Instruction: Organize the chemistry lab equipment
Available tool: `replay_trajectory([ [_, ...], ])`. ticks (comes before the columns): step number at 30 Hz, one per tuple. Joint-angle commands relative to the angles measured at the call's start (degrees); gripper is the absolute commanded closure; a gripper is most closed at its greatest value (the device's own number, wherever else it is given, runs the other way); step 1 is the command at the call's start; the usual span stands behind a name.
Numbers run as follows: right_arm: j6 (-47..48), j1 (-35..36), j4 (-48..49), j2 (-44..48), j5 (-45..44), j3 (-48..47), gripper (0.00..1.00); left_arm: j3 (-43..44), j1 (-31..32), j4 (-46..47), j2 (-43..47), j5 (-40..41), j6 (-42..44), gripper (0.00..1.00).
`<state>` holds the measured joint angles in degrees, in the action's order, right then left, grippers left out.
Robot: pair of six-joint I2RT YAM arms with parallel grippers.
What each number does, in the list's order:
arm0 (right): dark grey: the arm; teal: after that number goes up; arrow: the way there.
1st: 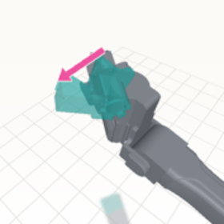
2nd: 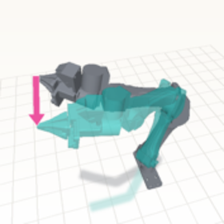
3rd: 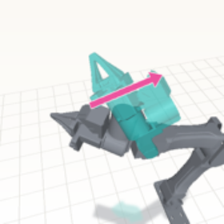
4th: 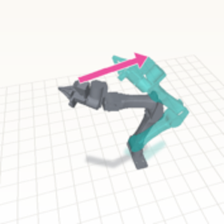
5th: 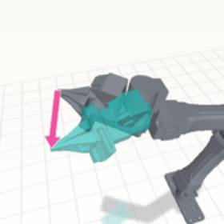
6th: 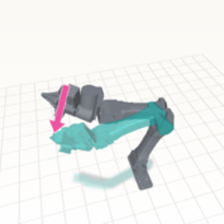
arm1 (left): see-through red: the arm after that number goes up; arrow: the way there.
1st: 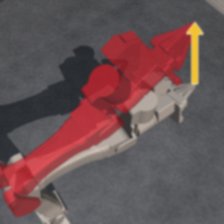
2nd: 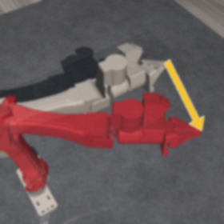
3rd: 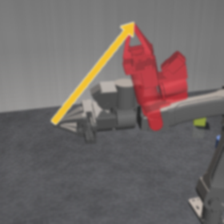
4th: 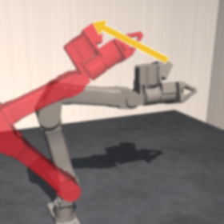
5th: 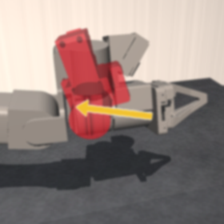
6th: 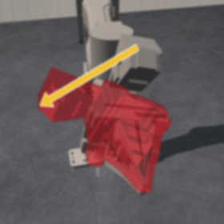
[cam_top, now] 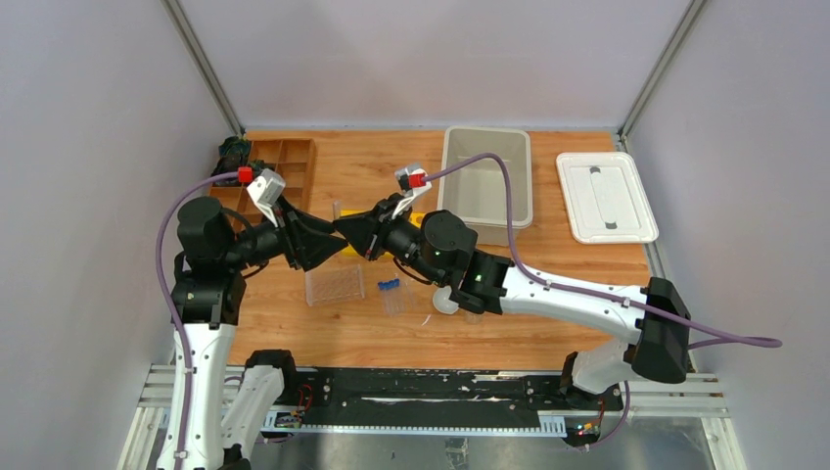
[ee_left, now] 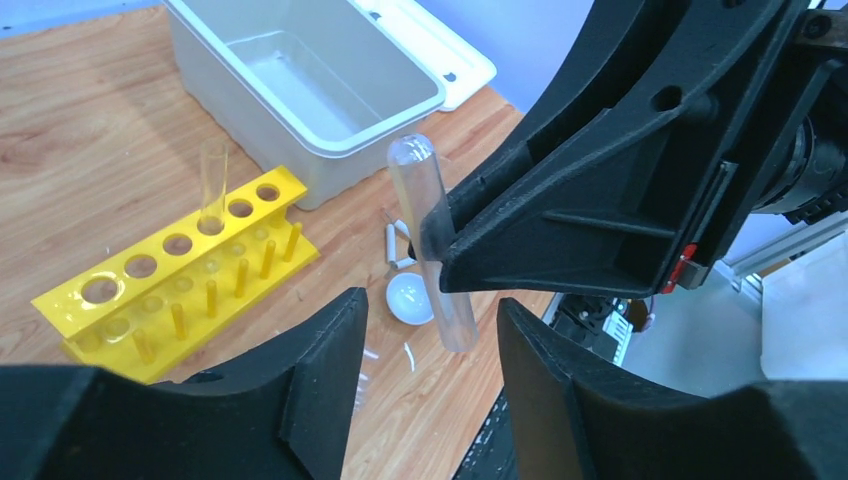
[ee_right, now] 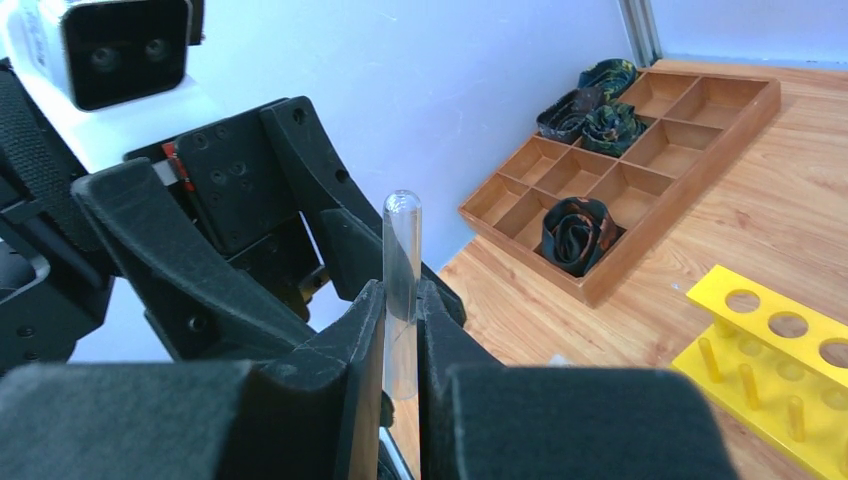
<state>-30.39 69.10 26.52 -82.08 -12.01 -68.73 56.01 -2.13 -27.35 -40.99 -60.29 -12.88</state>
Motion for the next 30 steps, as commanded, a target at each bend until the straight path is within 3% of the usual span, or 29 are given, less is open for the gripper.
replay_trajectory([
  [1,-0.90,1.28,4.49,-0.66,-1.33,-1.99,1.00,-0.99,-0.24,4.72,-0.09,-0.92,-4.69,0.47],
  [7,-1.26,1.43,5.66,-1.15,-1.15,-2.11,1.00,-0.99,-0.24,5.00,-0.16,-0.96,-4.75,0.64],
  [11,-0.89,1.56,6.02,-1.15,-1.13,-2.22,1.00,-1.08,-0.29,4.34,-0.14,-0.65,-3.93,0.81],
  [14,0.07,1.64,5.83,-1.06,-1.08,-2.67,1.00,-1.00,-0.24,3.55,-0.33,-0.60,-3.14,0.86],
  [17,1.06,1.64,5.67,-0.91,-2.03,-2.90,0.86,-0.55,-0.24,2.65,-0.60,-0.60,-2.39,0.90],
  [19,1.25,1.57,3.99,-0.52,-3.16,-3.00,0.69,0.01,-0.24,1.79,-0.72,-0.57,-1.50,0.91],
  [24,-0.24,0.04,-11.67,0.25,-3.77,-9.37,0.41,0.74,-0.24,-0.50,-0.18,-0.93,2.33,0.92],
  [27,-0.84,-2.44,-31.24,-2.82,-1.77,-20.53,0.37,1.43,-0.24,-4.17,0.54,-0.84,7.85,0.91],
  [30,1.92,-3.47,-39.40,-4.19,2.72,-25.76,0.35,2.74,-0.27,-9.16,0.99,-0.03,15.74,0.91],
])
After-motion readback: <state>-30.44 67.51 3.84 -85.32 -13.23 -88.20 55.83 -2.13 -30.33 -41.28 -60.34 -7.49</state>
